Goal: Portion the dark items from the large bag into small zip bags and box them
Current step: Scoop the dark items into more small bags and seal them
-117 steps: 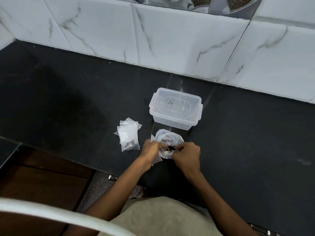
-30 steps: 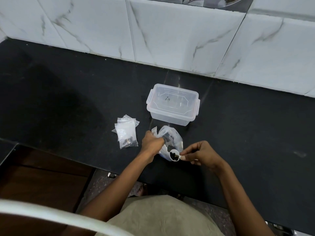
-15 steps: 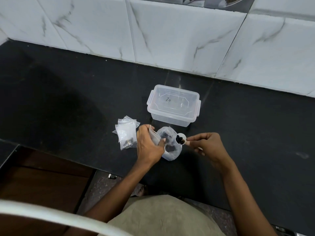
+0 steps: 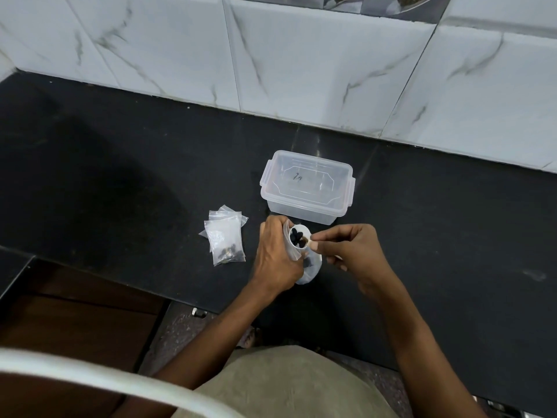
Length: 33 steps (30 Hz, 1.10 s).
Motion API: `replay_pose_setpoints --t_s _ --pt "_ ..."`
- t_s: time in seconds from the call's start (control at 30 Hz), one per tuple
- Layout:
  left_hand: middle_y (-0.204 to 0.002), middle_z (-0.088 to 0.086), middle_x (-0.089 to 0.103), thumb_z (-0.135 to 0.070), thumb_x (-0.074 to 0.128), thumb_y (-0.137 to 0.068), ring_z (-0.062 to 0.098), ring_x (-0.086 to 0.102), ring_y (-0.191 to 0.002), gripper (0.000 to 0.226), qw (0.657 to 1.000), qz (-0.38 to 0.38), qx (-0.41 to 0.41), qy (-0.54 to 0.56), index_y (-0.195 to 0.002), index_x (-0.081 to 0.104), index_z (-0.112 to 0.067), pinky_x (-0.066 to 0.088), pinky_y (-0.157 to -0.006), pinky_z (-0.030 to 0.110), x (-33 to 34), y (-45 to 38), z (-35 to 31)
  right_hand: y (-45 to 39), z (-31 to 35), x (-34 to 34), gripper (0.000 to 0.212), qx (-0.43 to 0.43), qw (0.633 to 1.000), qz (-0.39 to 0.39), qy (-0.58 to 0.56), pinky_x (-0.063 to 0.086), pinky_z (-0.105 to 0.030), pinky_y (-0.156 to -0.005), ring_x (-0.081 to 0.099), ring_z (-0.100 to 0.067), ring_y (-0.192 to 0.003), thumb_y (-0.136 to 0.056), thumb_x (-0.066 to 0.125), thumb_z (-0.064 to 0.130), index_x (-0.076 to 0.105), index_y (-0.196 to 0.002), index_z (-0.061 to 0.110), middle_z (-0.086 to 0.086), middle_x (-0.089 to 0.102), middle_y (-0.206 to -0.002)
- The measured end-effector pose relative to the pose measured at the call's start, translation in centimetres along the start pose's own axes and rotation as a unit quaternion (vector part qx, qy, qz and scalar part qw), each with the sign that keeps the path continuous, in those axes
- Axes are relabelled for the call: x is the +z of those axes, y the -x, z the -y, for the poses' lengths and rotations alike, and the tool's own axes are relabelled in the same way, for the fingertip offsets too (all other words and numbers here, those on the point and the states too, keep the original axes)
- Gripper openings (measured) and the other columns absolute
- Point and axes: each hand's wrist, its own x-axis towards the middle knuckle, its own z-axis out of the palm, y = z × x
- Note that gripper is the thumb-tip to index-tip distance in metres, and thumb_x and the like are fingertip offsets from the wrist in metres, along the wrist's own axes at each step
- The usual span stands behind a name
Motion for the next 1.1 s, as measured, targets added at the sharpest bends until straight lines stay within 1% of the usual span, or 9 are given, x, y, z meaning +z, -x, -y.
replay_pose_setpoints --t_s 0.17,0.3,0.47,0.57,0.67,0.77,0.87,0.97,1.1 --pt "-0.098 -0.024 0.038 -0.023 0.092 -0.057 0.004 0.044 -0.093 0.071 0.999 0.016 -0.028 0.029 -0.101 0.036 -0.032 0.038 -0.07 0.012 -0.1 0.1 -0.2 0.2 0.0 0.0 0.008 -0.012 0.999 -0.025 0.033 0.041 -0.012 -0.044 0.059 -0.003 -0.047 -0.078 0.081 -0.006 0.079 -0.082 0.001 0.0 0.072 -0.061" --pt "-0.101 -0.018 0.041 -0.028 0.09 -0.057 0.001 0.048 -0.095 0.069 0.998 0.027 -0.037 0.048 -0.102 0.039 -0.03 0.044 -0.072 0.018 -0.3 0.3 -0.5 -0.1 -0.1 0.0 0.011 -0.025 0.993 -0.052 0.106 0.048 -0.012 -0.055 0.067 -0.001 -0.057 -0.076 0.084 -0.002 0.081 -0.079 0.009 0.002 0.075 -0.068" --pt "-0.1 -0.011 0.045 -0.029 0.083 -0.058 0.007 0.05 -0.093 0.061 0.998 0.031 -0.03 0.043 -0.103 0.041 -0.027 0.049 -0.075 0.029 -0.1 0.1 -0.6 0.3 0.1 0.5 0.015 -0.096 0.971 -0.079 0.204 0.047 -0.007 -0.055 0.067 0.0 -0.06 -0.075 0.081 -0.003 0.081 -0.079 0.012 0.006 0.073 -0.07" --pt "-0.098 -0.007 0.047 -0.017 0.084 -0.059 0.011 0.051 -0.09 0.06 0.998 0.022 -0.026 0.044 -0.099 0.04 -0.029 0.046 -0.073 0.029 0.3 -0.2 -0.5 0.6 -0.2 1.0 0.018 -0.209 0.937 -0.113 0.256 0.052 -0.014 -0.061 0.068 -0.005 -0.064 -0.073 0.081 -0.004 0.082 -0.079 0.013 0.009 0.072 -0.074" --pt "-0.099 0.0 0.052 -0.019 0.081 -0.063 0.017 0.054 -0.09 0.055 0.996 0.01 -0.035 0.083 -0.099 0.04 -0.028 0.047 -0.072 0.029 0.7 -0.6 -0.8 0.6 -1.1 1.3 0.012 -0.365 0.852 -0.141 0.348 0.053 -0.027 -0.054 0.061 -0.012 -0.06 -0.075 0.083 -0.003 0.082 -0.083 0.006 0.0 0.067 -0.073" --pt "-0.094 0.006 0.055 -0.025 0.077 -0.067 0.019 0.054 -0.083 0.048 0.989 -0.017 -0.048 0.137 -0.099 0.04 -0.027 0.049 -0.068 0.031 0.9 -0.9 -1.6 0.7 -2.3 1.6 0.009 -0.437 0.79 -0.191 0.384 0.054 -0.033 -0.056 0.062 -0.019 -0.068 -0.08 0.081 -0.001 0.08 -0.089 0.0 -0.008 0.068 -0.079" --pt "-0.088 0.003 0.053 -0.017 0.076 -0.069 0.014 0.052 -0.077 0.043 0.982 -0.042 -0.051 0.18 -0.096 0.043 -0.02 0.045 -0.065 0.022 0.9 -1.2 -2.4 0.9 -3.1 1.5 0.017 -0.46 0.768 -0.208 0.395 0.06 -0.033 -0.069 0.07 -0.024 -0.082 -0.08 0.082 -0.004 0.078 -0.097 -0.003 -0.014 0.074 -0.093" --pt "-0.086 0.004 0.053 -0.008 0.078 -0.073 0.011 0.05 -0.074 0.042 0.979 -0.038 -0.037 0.195 -0.096 0.044 -0.014 0.044 -0.064 0.017 0.8 -1.5 -2.8 0.9 -3.2 1.2 0.024 -0.466 0.771 -0.178 0.396 0.059 -0.032 -0.082 0.071 -0.026 -0.093 -0.081 0.077 -0.011 0.076 -0.104 -0.004 -0.016 0.075 -0.104" --pt "-0.088 0.002 0.055 -0.003 0.081 -0.076 0.008 0.053 -0.074 0.044 0.976 -0.027 -0.038 0.214 -0.1 0.045 -0.012 0.047 -0.065 0.015 0.6 -1.8 -3.0 1.2 -3.1 1.0 0.028 -0.482 0.761 -0.176 0.397 0.061 -0.035 -0.085 0.072 -0.027 -0.098 -0.081 0.074 -0.013 0.076 -0.107 -0.004 -0.016 0.075 -0.109"
